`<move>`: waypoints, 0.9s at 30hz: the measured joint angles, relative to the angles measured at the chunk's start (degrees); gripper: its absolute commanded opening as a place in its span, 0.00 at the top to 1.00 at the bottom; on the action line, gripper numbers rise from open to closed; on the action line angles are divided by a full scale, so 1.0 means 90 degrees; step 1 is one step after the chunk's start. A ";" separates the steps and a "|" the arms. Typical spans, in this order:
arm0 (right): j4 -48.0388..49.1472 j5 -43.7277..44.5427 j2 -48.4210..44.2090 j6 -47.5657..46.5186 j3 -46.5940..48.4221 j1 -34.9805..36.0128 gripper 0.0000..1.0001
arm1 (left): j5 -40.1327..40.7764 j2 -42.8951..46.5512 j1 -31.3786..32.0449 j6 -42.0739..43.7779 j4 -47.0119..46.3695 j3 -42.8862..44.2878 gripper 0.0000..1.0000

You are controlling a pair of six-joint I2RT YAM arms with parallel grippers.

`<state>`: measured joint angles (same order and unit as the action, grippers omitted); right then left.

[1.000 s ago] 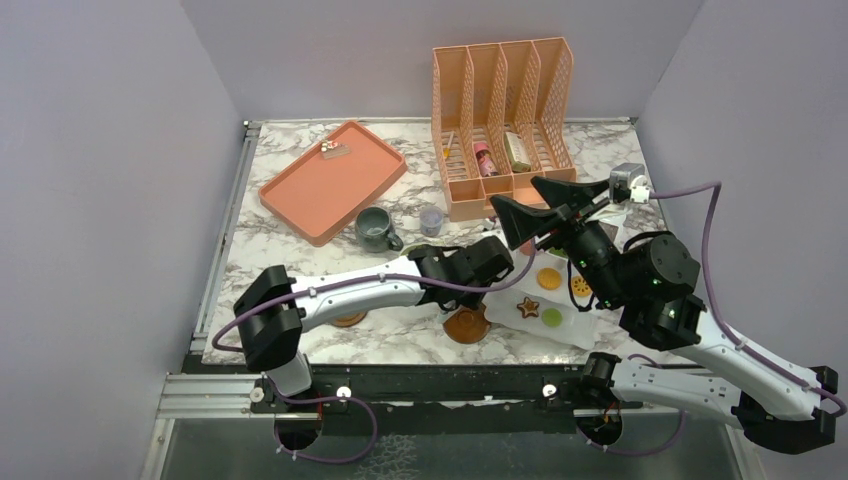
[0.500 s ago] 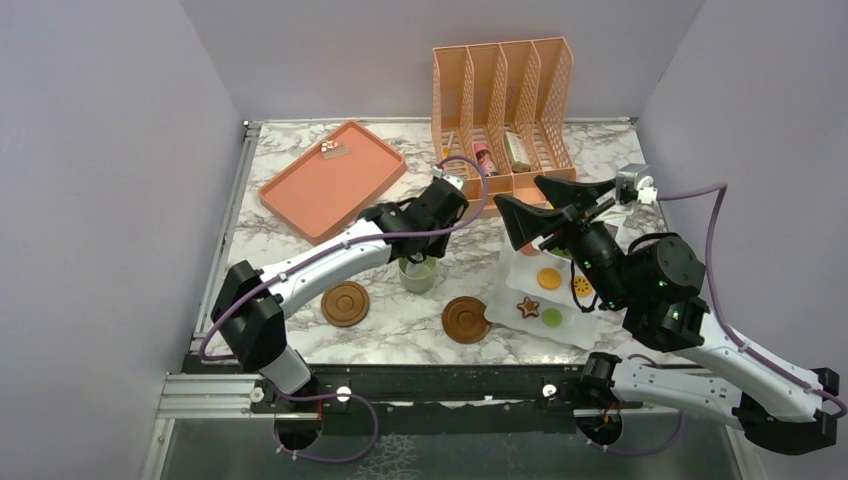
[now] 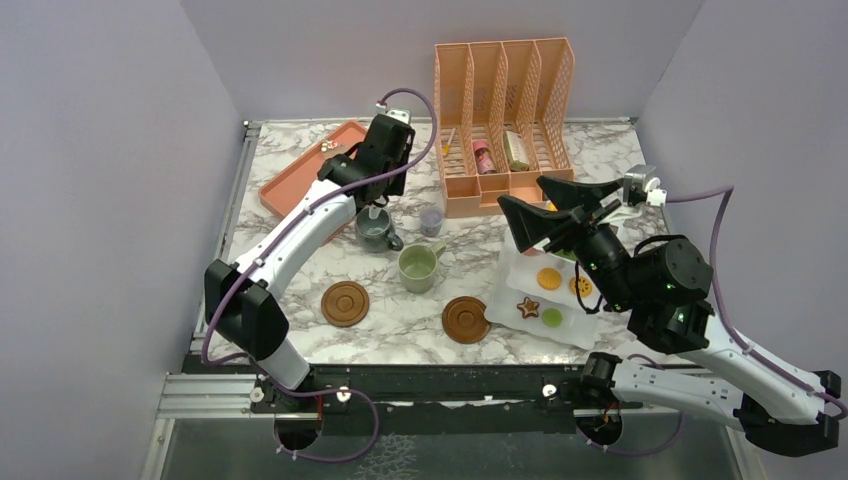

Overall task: Serve the afternoon tea
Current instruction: Move the tray with dessert.

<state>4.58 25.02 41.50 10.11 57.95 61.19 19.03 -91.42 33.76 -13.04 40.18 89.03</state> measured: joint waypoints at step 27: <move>0.0015 -0.0216 0.0027 0.0092 -0.0114 0.0000 0.02 | -0.0738 -0.0886 -0.2929 0.0699 -0.0316 0.0143 0.55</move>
<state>4.71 23.07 41.74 10.94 56.93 61.19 12.38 -99.39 7.40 -6.74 37.34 90.32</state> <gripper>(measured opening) 0.984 0.452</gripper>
